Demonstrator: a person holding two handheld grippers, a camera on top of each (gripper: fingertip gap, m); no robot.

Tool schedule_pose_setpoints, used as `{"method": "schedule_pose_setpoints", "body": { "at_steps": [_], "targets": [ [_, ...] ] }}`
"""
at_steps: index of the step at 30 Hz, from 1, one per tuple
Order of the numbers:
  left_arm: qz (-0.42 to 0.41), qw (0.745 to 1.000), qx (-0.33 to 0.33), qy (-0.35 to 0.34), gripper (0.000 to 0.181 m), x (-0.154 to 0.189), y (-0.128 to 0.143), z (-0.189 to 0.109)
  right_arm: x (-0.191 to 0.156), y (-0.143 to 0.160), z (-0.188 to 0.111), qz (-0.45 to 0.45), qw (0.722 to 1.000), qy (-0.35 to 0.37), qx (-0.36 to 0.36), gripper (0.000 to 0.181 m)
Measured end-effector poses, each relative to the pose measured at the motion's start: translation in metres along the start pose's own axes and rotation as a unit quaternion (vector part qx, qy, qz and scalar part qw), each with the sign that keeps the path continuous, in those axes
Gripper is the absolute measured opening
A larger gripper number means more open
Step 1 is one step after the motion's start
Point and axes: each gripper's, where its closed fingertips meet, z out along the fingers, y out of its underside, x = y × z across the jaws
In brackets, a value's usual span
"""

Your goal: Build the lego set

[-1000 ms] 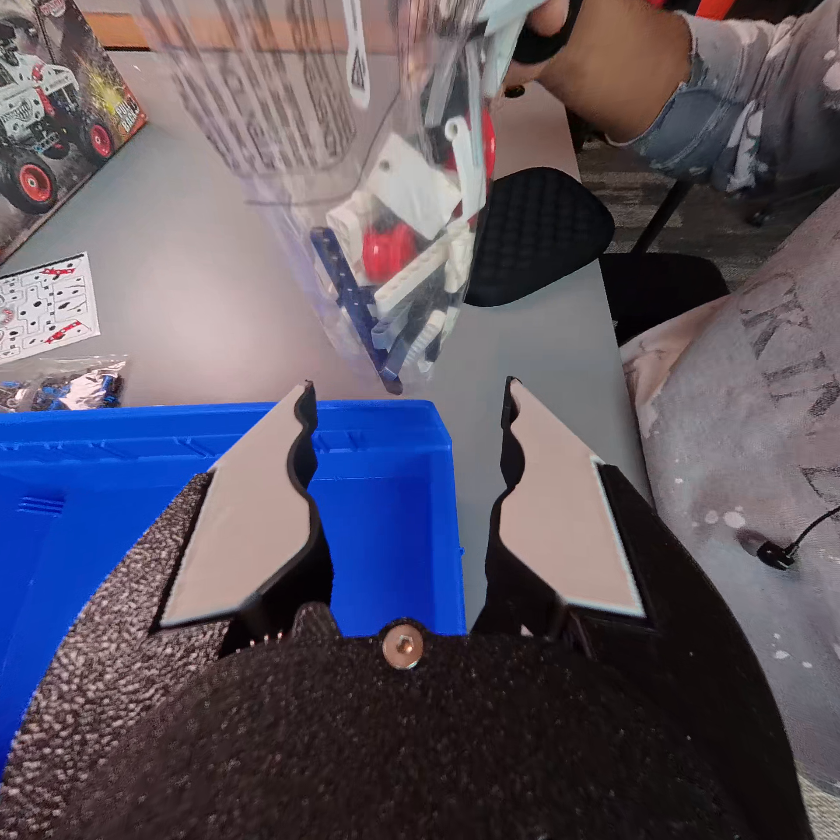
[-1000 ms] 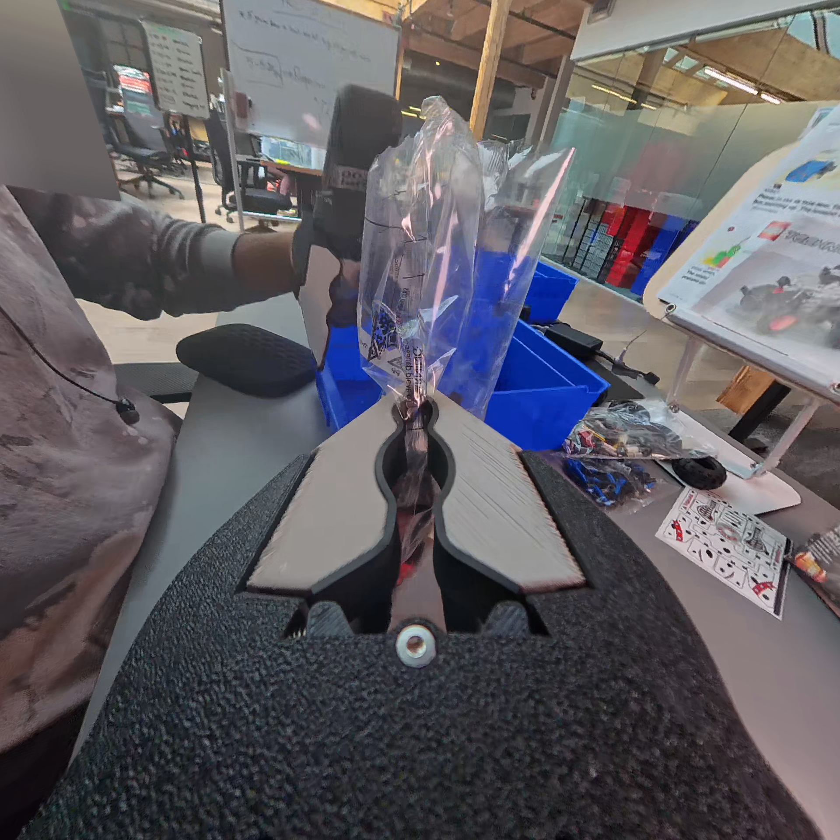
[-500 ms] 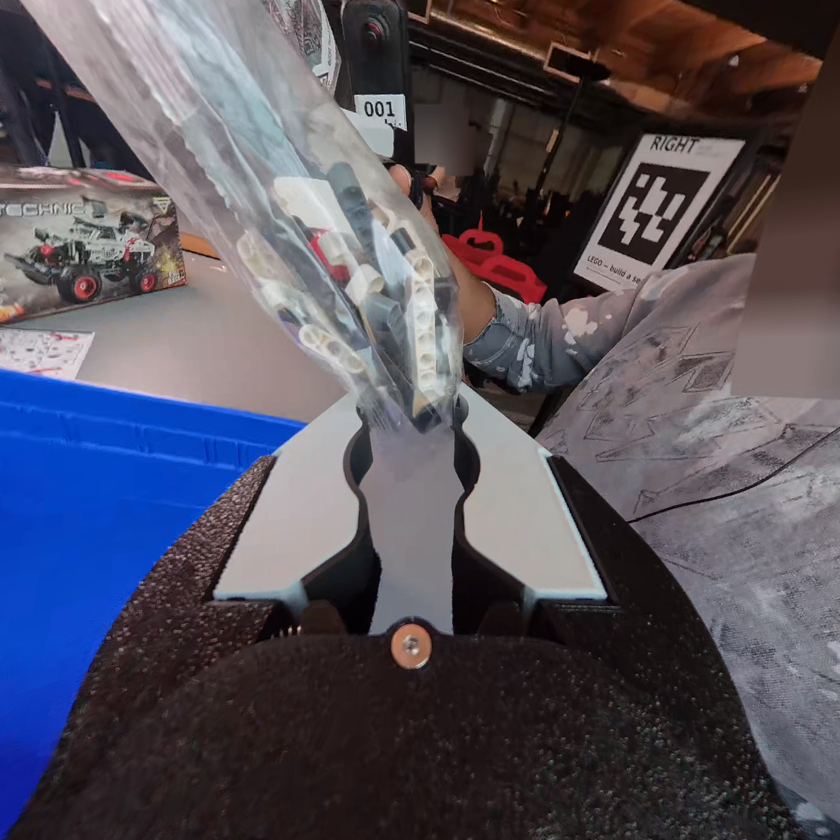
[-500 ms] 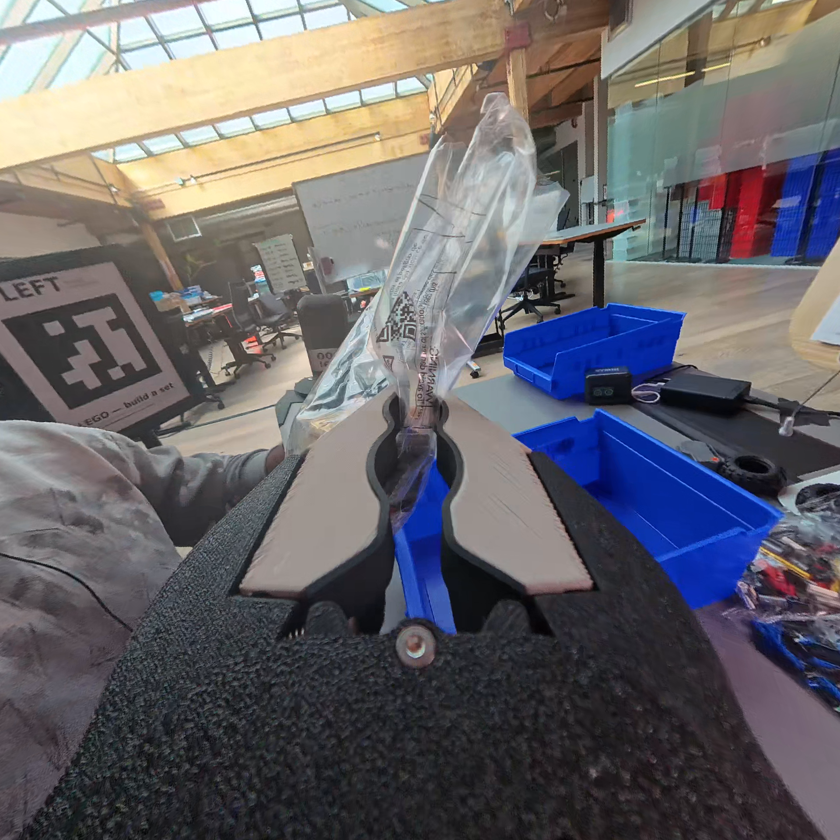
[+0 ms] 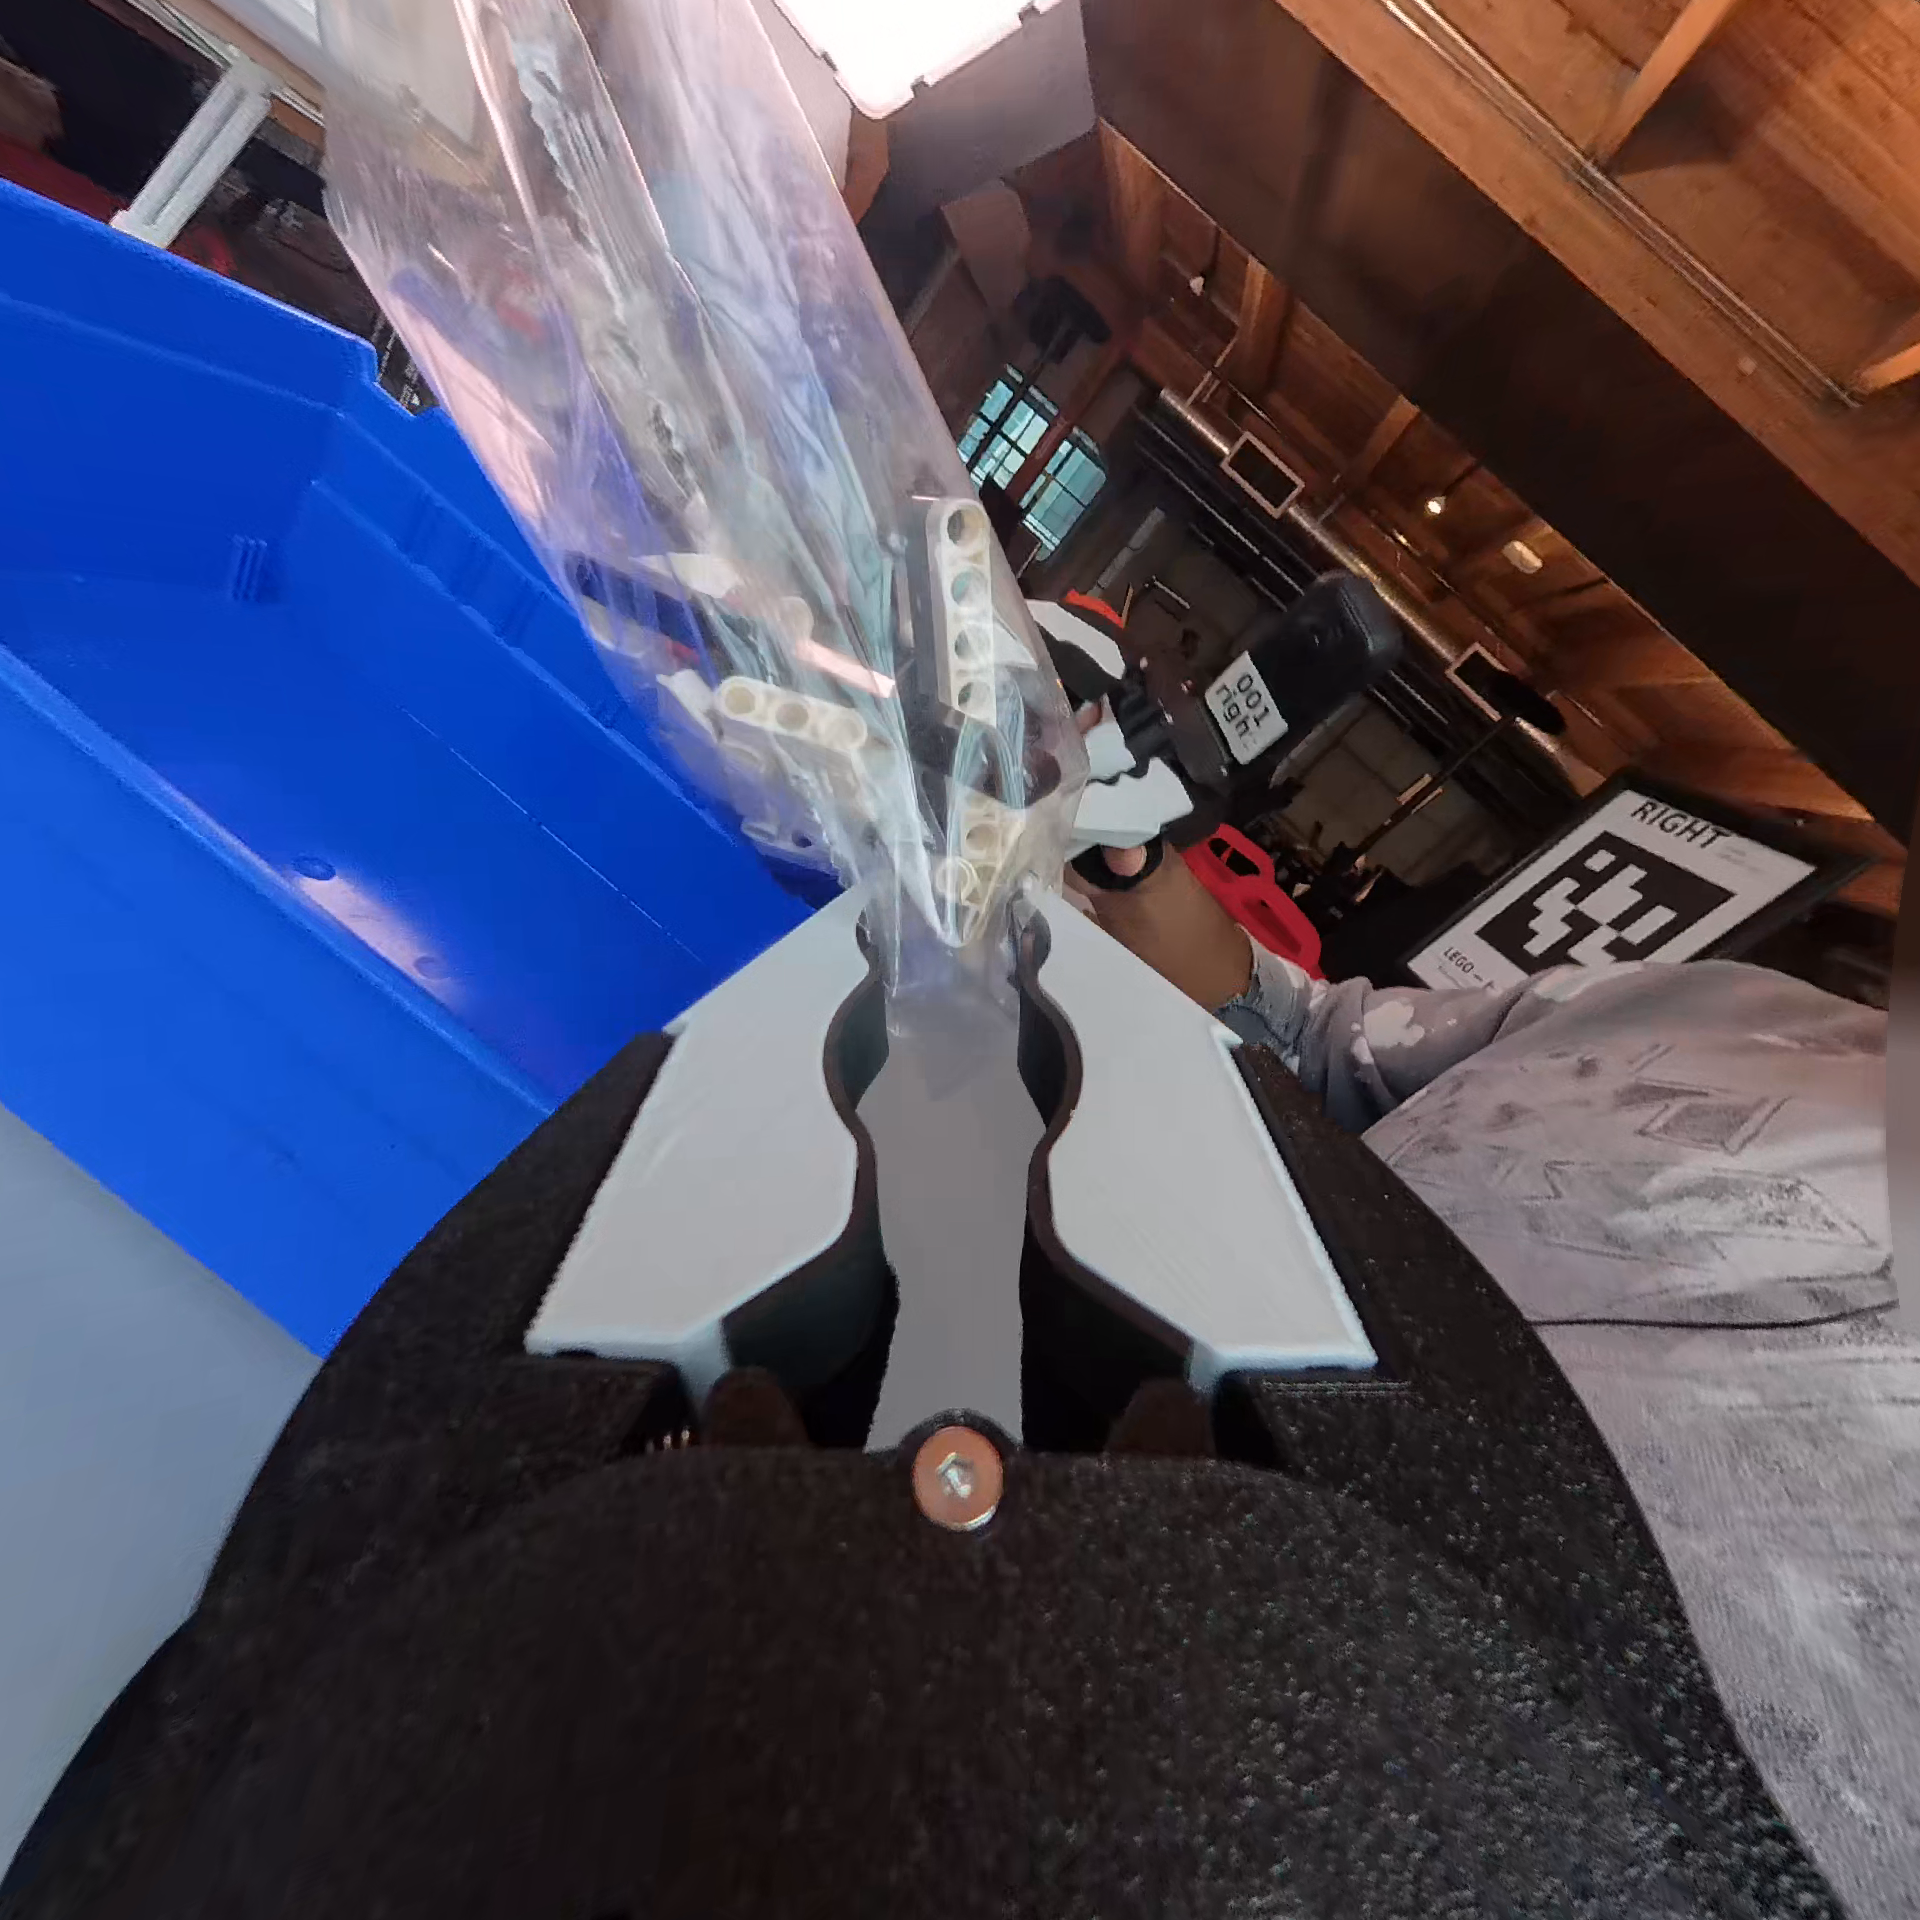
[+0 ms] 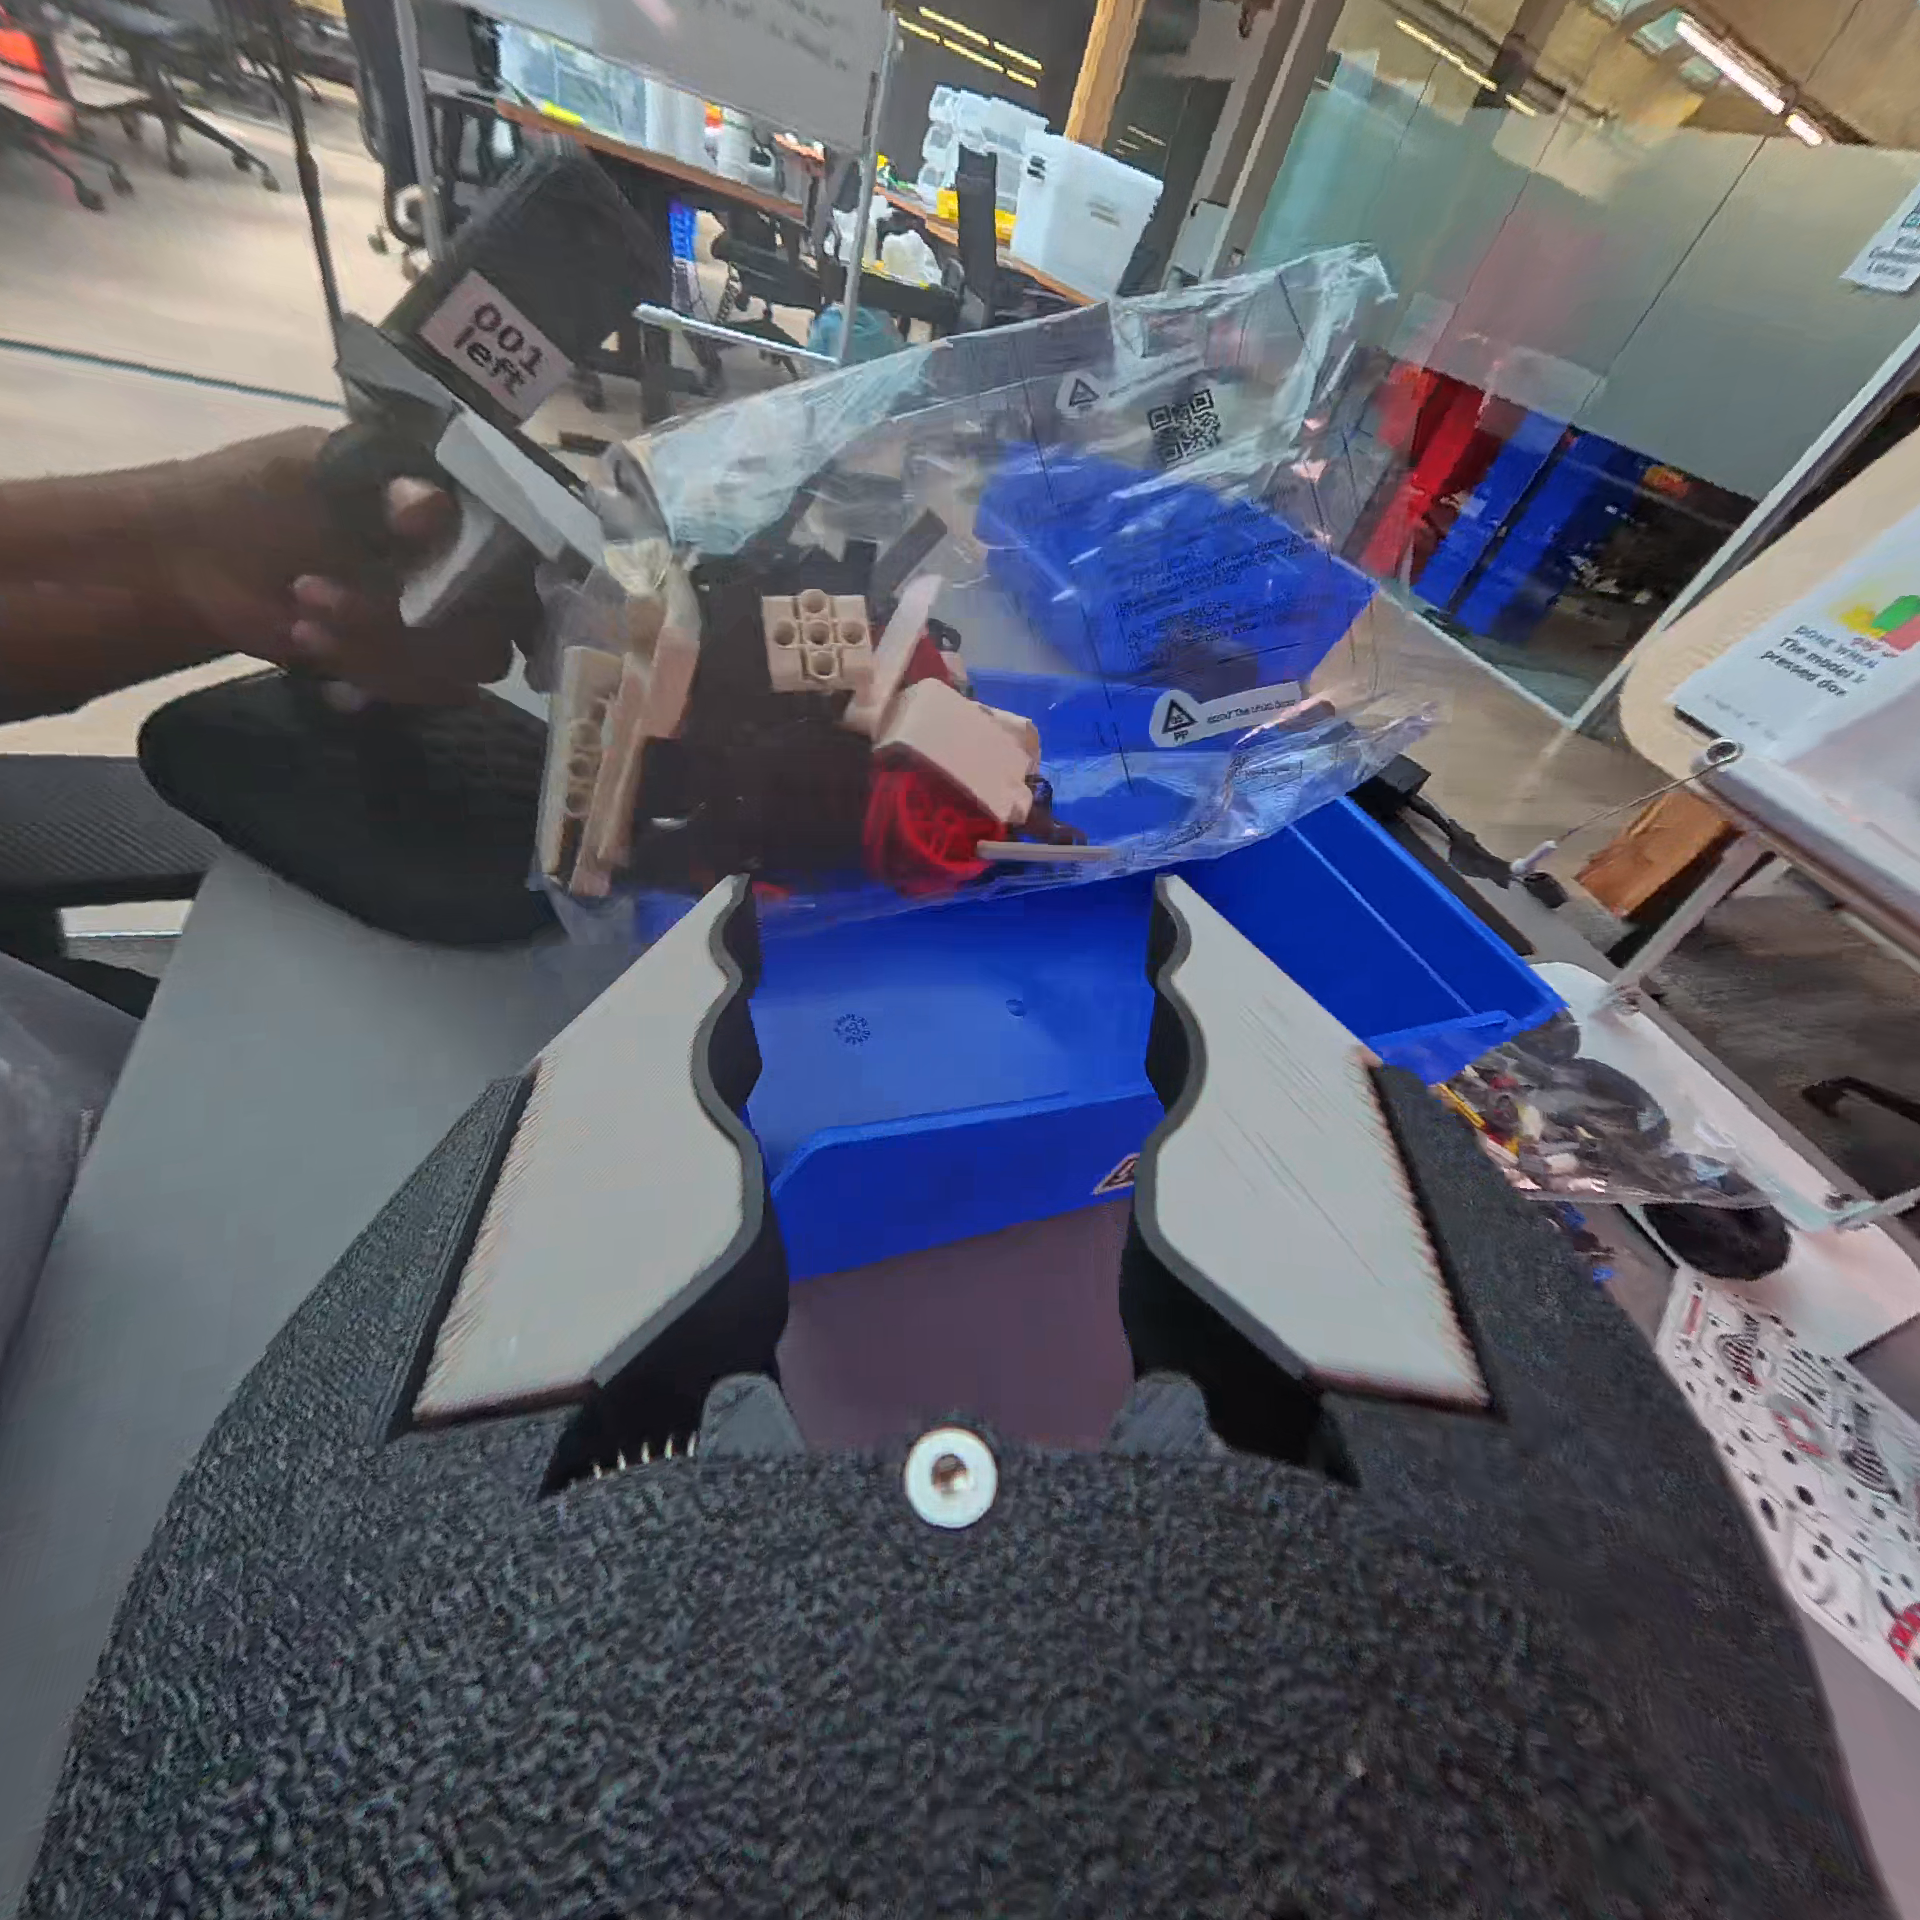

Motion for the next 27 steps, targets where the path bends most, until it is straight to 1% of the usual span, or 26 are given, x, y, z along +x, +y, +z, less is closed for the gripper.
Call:
{"method": "schedule_pose_setpoints", "body": {
  "at_steps": [3, 6, 8, 9, 10, 12, 14, 15, 16, 18, 20, 23, 25, 27],
  "targets": [
    [-0.049, 0.999, 0.021, -0.003, 0.018, -0.008, -0.010, 0.006, -0.014, -0.004, -0.008, -0.071, 0.997, 0.032, 0.002, 0.076],
    [-0.117, 0.992, 0.041, -0.003, 0.018, -0.013, -0.012, 0.017, -0.037, 0.001, 0.002, -0.142, 0.988, 0.048, -0.025, 0.079],
    [-0.169, 0.983, 0.067, 0.014, 0.020, -0.011, -0.015, 0.024, -0.045, 0.006, 0.012, -0.197, 0.977, 0.078, -0.038, 0.078],
    [-0.191, 0.978, 0.079, 0.032, 0.020, -0.007, -0.018, 0.026, -0.045, 0.009, 0.016, -0.228, 0.968, 0.096, -0.047, 0.079],
    [-0.213, 0.972, 0.090, 0.049, 0.020, -0.002, -0.022, 0.028, -0.043, 0.010, 0.019, -0.260, 0.958, 0.113, -0.049, 0.076],
    [-0.236, 0.964, 0.105, 0.069, 0.020, 0.007, -0.027, 0.030, -0.033, 0.008, 0.018, -0.313, 0.936, 0.154, -0.047, 0.062],
    [-0.236, 0.963, 0.101, 0.078, 0.020, 0.014, -0.028, 0.035, -0.034, -0.012, 0.009, -0.329, 0.930, 0.166, 0.009, 0.030],
    [-0.236, 0.963, 0.097, 0.083, 0.019, 0.016, -0.028, 0.036, -0.033, -0.018, 0.005, -0.333, 0.928, 0.168, 0.020, 0.022],
    [-0.230, 0.966, 0.094, 0.079, 0.019, 0.016, -0.029, 0.037, -0.031, -0.021, 0.002, -0.340, 0.925, 0.170, 0.023, 0.015],
    [-0.191, 0.977, 0.072, 0.065, 0.020, 0.015, -0.028, 0.037, -0.026, -0.022, -0.002, -0.334, 0.929, 0.157, 0.023, 0.009],
    [-0.148, 0.987, 0.043, 0.051, 0.026, 0.016, -0.027, 0.034, -0.024, -0.023, -0.003, -0.303, 0.944, 0.129, 0.029, 0.009],
    [-0.054, 0.999, 0.002, 0.004, 0.038, 0.014, -0.024, 0.026, -0.021, -0.025, 0.002, -0.250, 0.964, 0.084, 0.033, 0.009],
    [0.015, 0.999, -0.024, -0.034, 0.047, 0.010, -0.024, 0.016, -0.016, -0.027, 0.006, -0.229, 0.971, 0.070, 0.023, 0.008],
    [0.081, 0.994, -0.020, -0.072, 0.052, 0.007, -0.034, 0.000, -0.004, -0.026, 0.007, -0.197, 0.978, 0.067, 0.006, 0.008]
  ]
}}
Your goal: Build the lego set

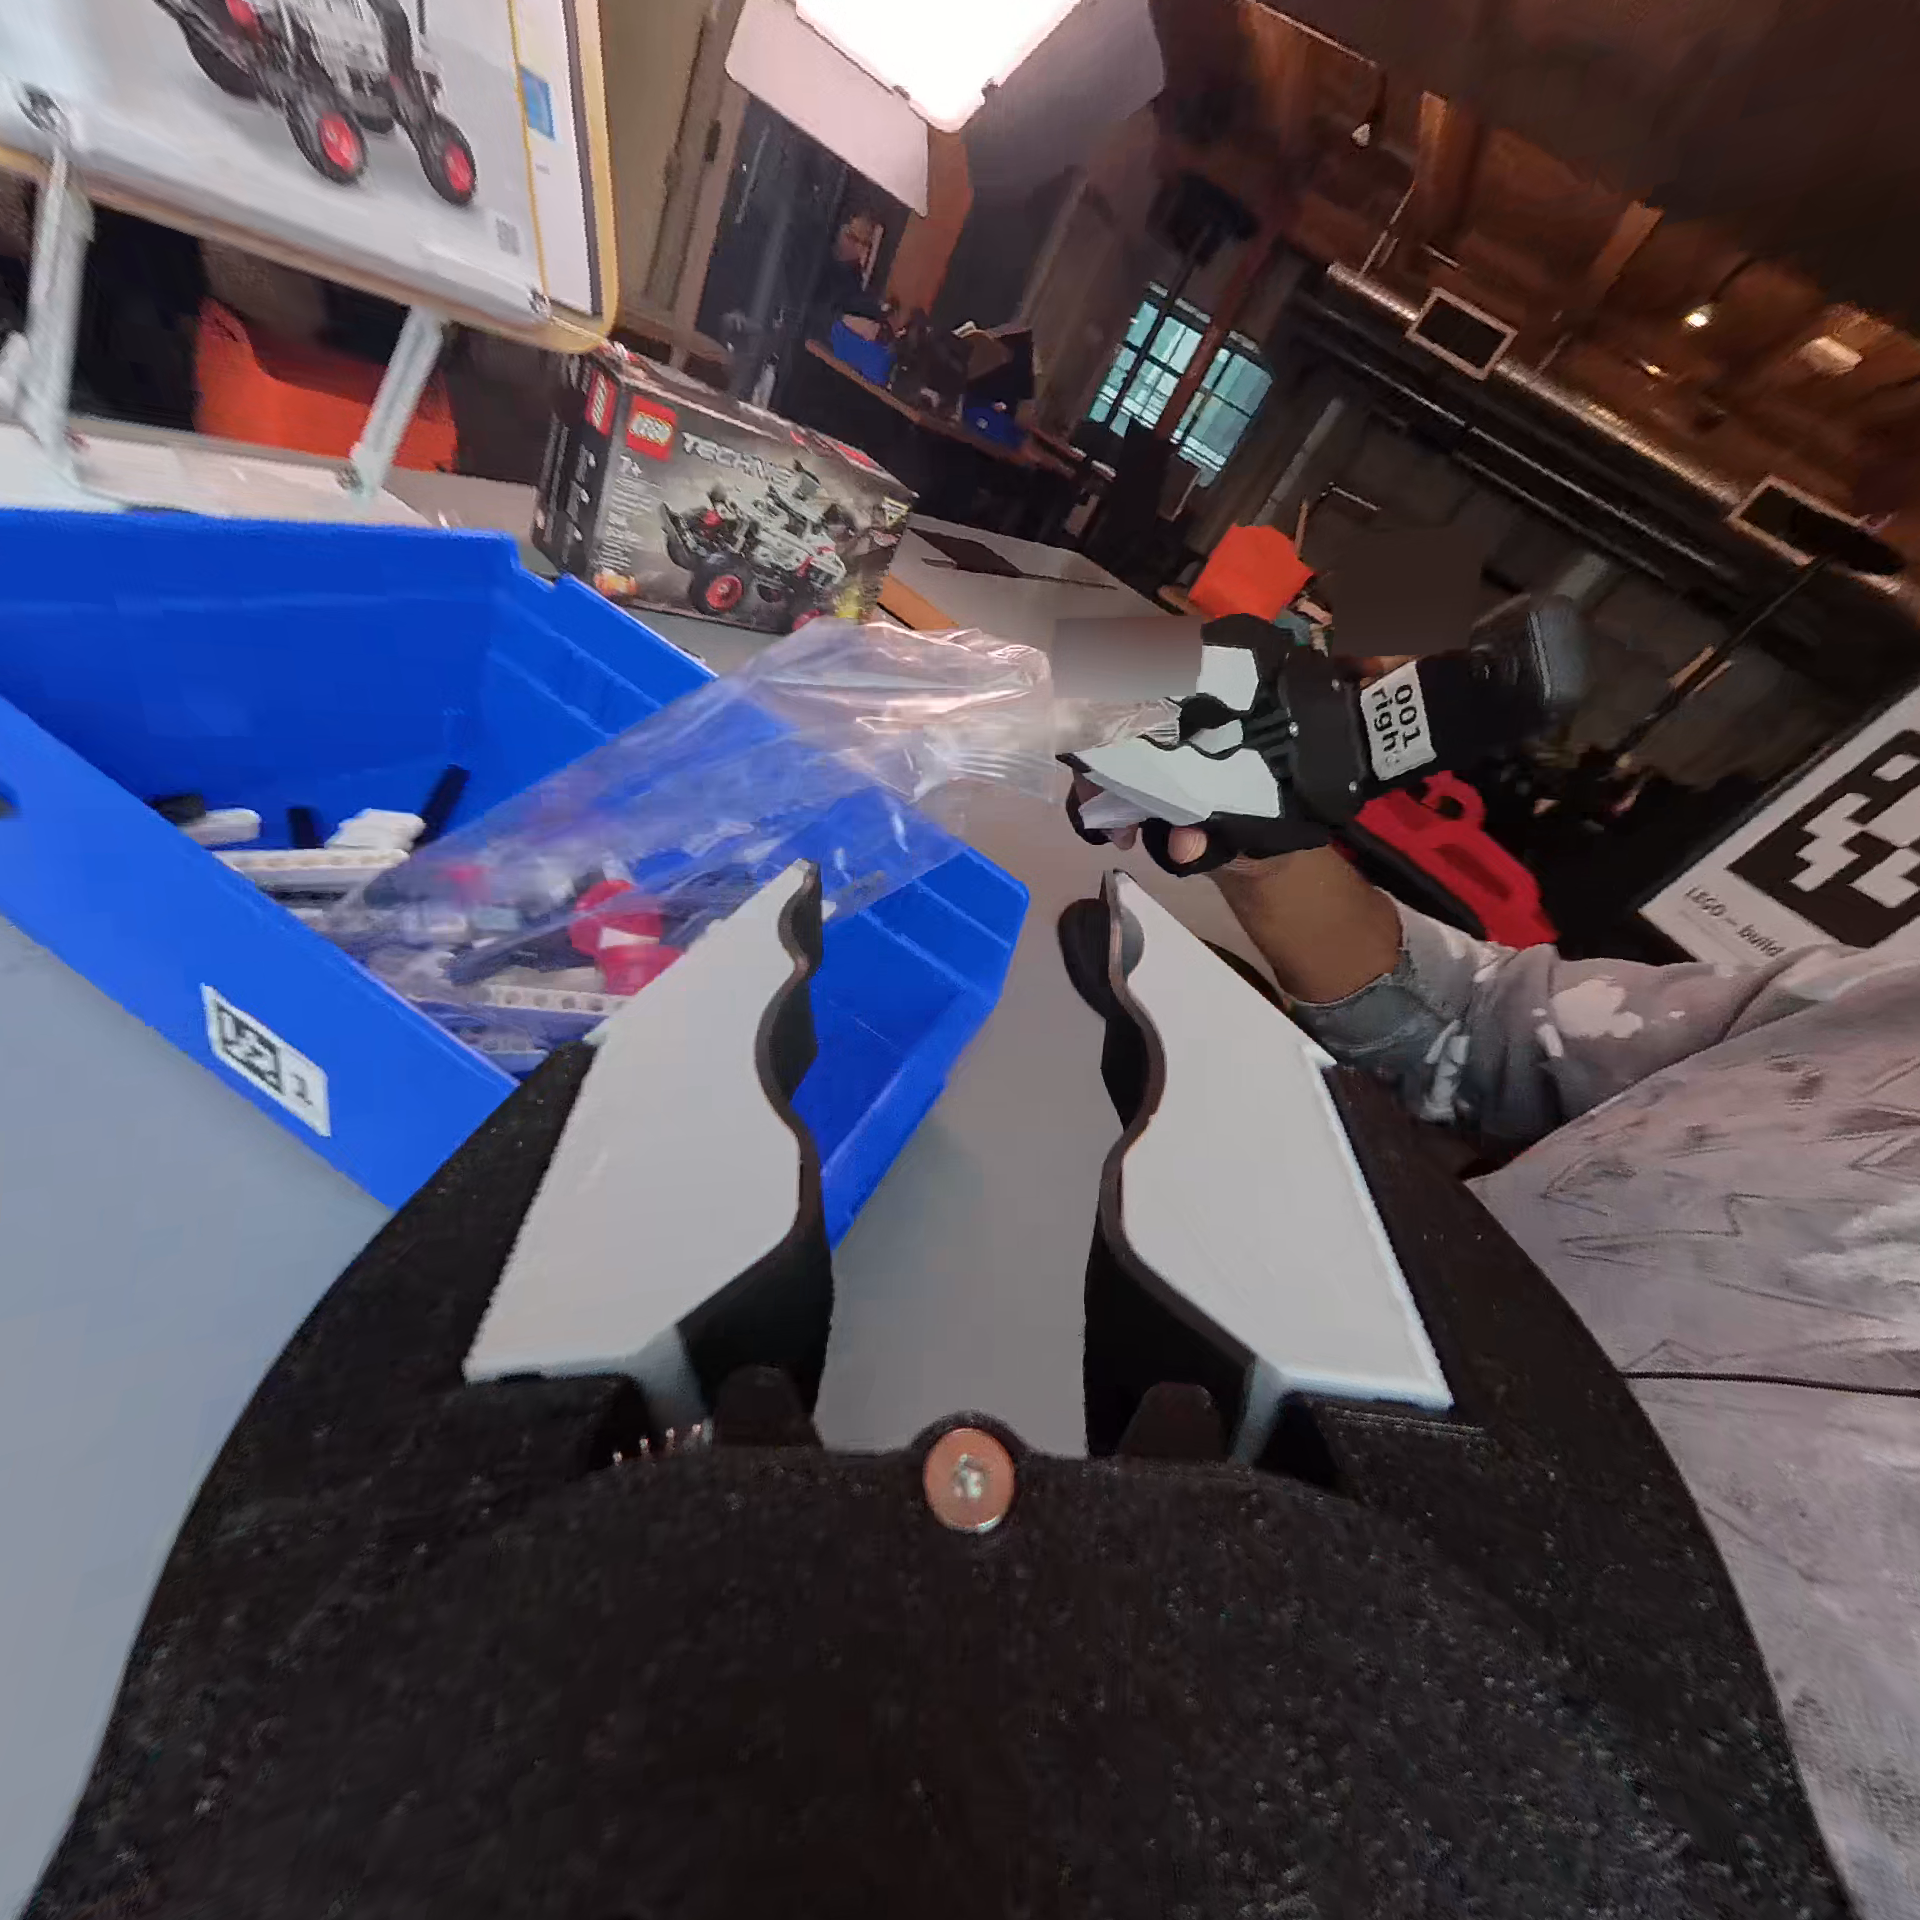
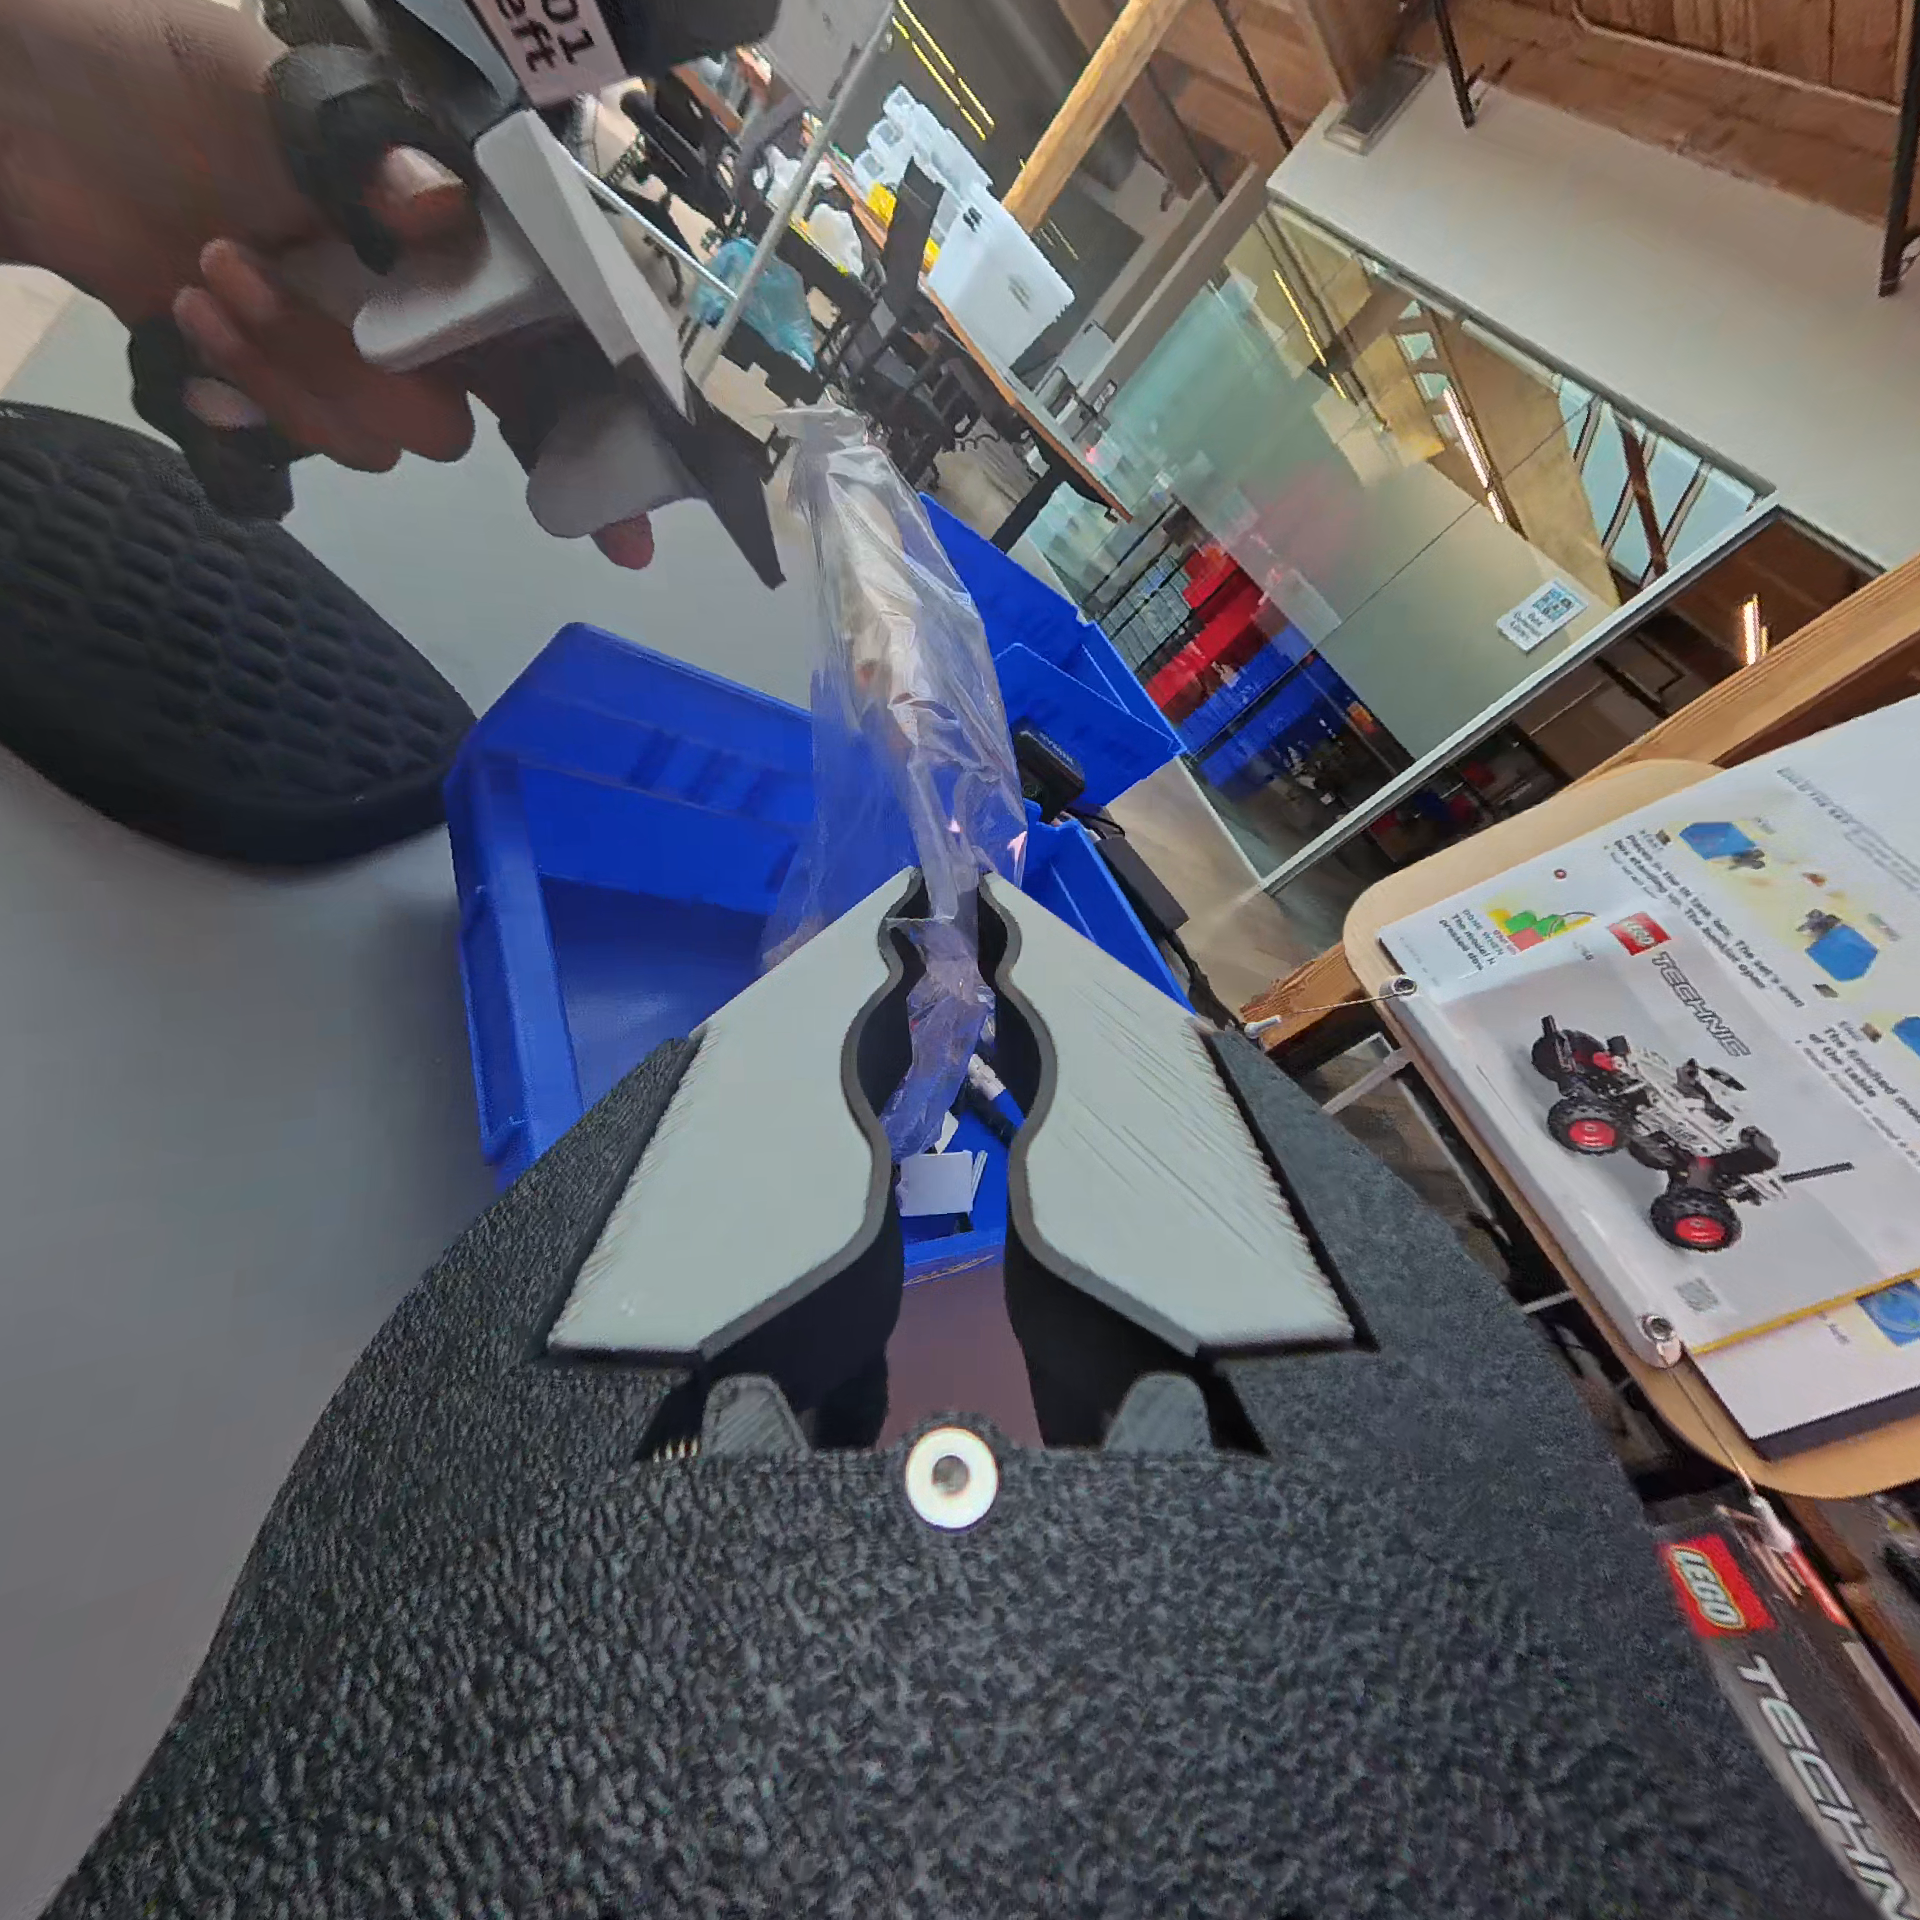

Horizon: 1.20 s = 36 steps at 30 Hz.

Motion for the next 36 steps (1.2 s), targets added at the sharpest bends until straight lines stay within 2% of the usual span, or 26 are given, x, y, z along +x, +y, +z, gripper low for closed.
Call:
{"method": "schedule_pose_setpoints", "body": {
  "at_steps": [4, 6, 8, 9, 11, 12, 13, 14, 17, 22, 23, 25, 27, 28, 31, 34, 36],
  "targets": [
    [0.141, 0.989, 0.014, -0.052, 0.063, -0.003, -0.027, -0.018, 0.020, 0.000, 0.007, 0.095, 0.994, -0.046, -0.012, 0.009],
    [0.247, 0.964, -0.016, -0.100, 0.073, -0.020, -0.039, -0.013, 0.031, -0.006, 0.015, 0.114, 0.991, -0.073, -0.007, 0.008],
    [0.308, 0.947, -0.046, -0.082, 0.077, -0.023, -0.049, 0.000, 0.046, -0.012, 0.024, 0.135, 0.986, -0.095, -0.007, 0.008],
    [0.320, 0.944, -0.053, -0.064, 0.075, -0.021, -0.055, 0.009, 0.053, -0.015, 0.028, 0.145, 0.983, -0.109, -0.011, 0.008],
    [0.340, 0.936, -0.065, -0.066, 0.052, -0.028, -0.071, 0.024, 0.071, -0.019, 0.037, 0.154, 0.981, -0.118, -0.013, 0.007],
    [0.344, 0.932, -0.076, -0.089, 0.030, -0.039, -0.079, 0.030, 0.080, -0.022, 0.040, 0.157, 0.980, -0.122, -0.009, 0.006],
    [0.346, 0.929, -0.085, -0.103, 0.017, -0.048, -0.086, 0.035, 0.088, -0.026, 0.042, 0.165, 0.978, -0.127, -0.001, 0.005],
    [0.345, 0.930, -0.084, -0.096, 0.014, -0.051, -0.093, 0.039, 0.097, -0.029, 0.043, 0.173, 0.977, -0.125, 0.007, 0.004],
    [0.315, 0.946, -0.050, -0.059, 0.008, -0.048, -0.118, 0.044, 0.121, -0.033, 0.042, 0.185, 0.977, -0.103, 0.033, 0.008],
    [0.311, 0.949, -0.016, -0.040, 0.005, -0.043, -0.135, 0.045, 0.130, -0.038, 0.038, 0.193, 0.975, -0.090, 0.063, 0.017],
    [0.303, 0.953, -0.003, -0.030, 0.004, -0.039, -0.138, 0.044, 0.127, -0.039, 0.037, 0.200, 0.973, -0.097, 0.068, 0.024],
    [0.278, 0.960, 0.028, -0.005, 0.003, -0.030, -0.145, 0.040, 0.119, -0.042, 0.036, 0.222, 0.965, -0.121, 0.074, 0.050],
    [0.256, 0.964, 0.061, 0.021, 0.002, -0.022, -0.153, 0.033, 0.104, -0.032, 0.040, 0.226, 0.962, -0.147, 0.044, 0.056],
    [0.249, 0.965, 0.076, 0.028, 0.002, -0.020, -0.157, 0.030, 0.096, -0.027, 0.042, 0.216, 0.963, -0.155, 0.033, 0.053],
    [0.249, 0.965, 0.074, 0.020, 0.002, -0.022, -0.157, 0.026, 0.084, -0.018, 0.042, 0.166, 0.974, -0.154, 0.018, 0.001],
    [0.254, 0.965, 0.061, 0.023, 0.002, -0.018, -0.156, 0.021, 0.092, -0.024, 0.037, 0.195, 0.968, -0.157, 0.037, 0.000],
    [0.263, 0.963, 0.059, 0.016, 0.001, -0.016, -0.159, 0.018, 0.097, -0.014, 0.036, 0.213, 0.964, -0.158, 0.029, 0.001]
  ]
}}
